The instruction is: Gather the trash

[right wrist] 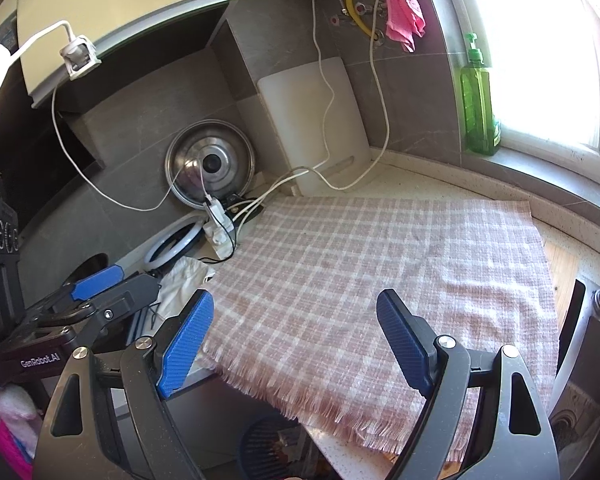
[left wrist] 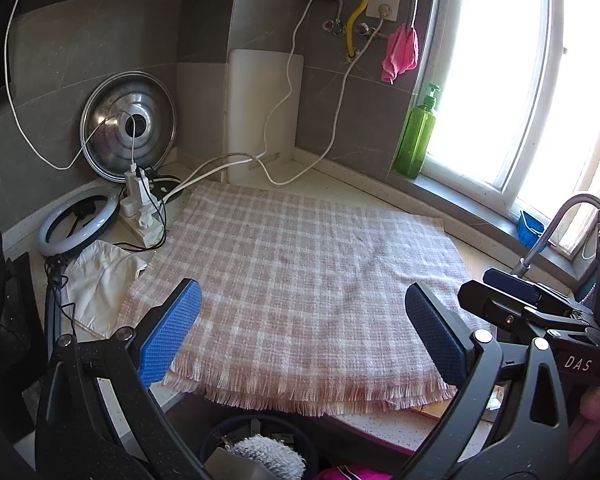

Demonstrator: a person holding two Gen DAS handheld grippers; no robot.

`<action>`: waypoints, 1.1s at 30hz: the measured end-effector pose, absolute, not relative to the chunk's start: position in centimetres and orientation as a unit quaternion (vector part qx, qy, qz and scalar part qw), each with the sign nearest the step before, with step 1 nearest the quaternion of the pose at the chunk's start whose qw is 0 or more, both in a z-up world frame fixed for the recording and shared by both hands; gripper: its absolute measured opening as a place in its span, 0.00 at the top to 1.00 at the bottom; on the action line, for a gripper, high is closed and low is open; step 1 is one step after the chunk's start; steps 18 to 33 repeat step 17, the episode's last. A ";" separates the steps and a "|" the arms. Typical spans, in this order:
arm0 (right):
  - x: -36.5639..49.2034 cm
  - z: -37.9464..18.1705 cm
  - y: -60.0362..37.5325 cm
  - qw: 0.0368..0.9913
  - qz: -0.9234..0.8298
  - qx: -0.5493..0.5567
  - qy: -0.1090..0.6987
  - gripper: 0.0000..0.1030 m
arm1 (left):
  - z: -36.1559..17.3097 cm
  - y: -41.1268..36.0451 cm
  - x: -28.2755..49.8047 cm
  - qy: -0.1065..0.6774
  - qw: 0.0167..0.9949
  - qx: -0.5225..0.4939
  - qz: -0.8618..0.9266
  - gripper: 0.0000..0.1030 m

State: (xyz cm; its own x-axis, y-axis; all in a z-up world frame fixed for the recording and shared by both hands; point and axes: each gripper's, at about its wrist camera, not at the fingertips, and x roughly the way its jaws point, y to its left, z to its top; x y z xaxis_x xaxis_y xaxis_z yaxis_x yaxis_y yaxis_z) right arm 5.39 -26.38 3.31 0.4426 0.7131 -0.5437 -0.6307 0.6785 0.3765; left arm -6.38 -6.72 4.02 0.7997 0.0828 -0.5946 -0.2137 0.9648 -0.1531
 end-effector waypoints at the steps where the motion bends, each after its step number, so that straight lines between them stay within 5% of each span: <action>1: 5.4 3.3 -26.4 0.847 0.396 0.060 0.349 0.19 | 4.0 -6.6 -6.4 0.307 0.942 -0.109 0.078 0.00; 33: 5.4 2.9 -26.8 0.845 0.388 0.069 0.360 0.19 | 3.7 -6.4 -6.6 0.305 0.941 -0.110 0.093 0.00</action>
